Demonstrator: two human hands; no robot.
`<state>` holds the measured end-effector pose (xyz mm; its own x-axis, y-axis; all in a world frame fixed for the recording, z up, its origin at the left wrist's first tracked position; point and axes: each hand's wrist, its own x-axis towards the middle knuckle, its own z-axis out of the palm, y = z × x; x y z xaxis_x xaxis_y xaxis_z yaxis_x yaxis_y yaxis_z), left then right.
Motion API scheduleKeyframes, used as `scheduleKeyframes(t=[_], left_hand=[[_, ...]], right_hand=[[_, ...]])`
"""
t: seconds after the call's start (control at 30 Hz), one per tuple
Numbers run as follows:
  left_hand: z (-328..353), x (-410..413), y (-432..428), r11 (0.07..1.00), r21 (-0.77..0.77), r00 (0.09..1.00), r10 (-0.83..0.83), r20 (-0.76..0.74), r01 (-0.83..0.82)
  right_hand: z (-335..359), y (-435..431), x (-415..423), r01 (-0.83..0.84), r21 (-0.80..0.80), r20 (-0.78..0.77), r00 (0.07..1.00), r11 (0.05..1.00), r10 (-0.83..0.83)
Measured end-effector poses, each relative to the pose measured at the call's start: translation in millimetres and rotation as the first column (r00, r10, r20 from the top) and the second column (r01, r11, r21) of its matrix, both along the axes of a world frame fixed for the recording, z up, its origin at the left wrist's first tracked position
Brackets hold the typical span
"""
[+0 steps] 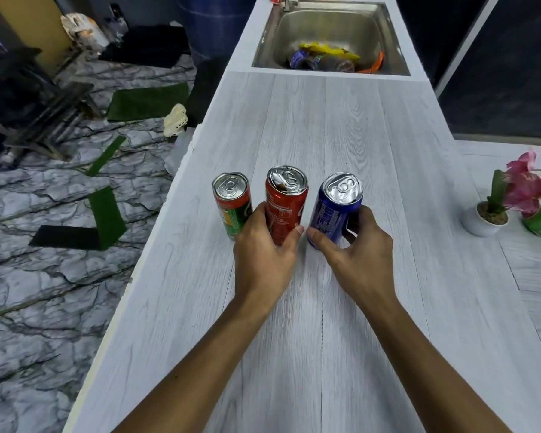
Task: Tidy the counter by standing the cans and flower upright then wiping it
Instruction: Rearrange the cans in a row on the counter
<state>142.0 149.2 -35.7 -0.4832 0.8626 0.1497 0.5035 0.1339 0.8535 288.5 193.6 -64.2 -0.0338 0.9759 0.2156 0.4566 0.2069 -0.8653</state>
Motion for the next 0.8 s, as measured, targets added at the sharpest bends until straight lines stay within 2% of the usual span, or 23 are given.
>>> scheduleKeyframes(t=[0.53,0.8], left_hand=[[-11,6,1,0.999,-0.002,0.999,0.047,0.007,-0.047],[-16,15,-5,0.997,-0.054,0.998,0.056,0.015,-0.055]], right_hand=[[5,-2,-2,-0.009,-0.004,0.095,0.995,1.000,0.009],[4,-6,6,-0.004,-0.045,0.117,0.993,0.999,0.009]])
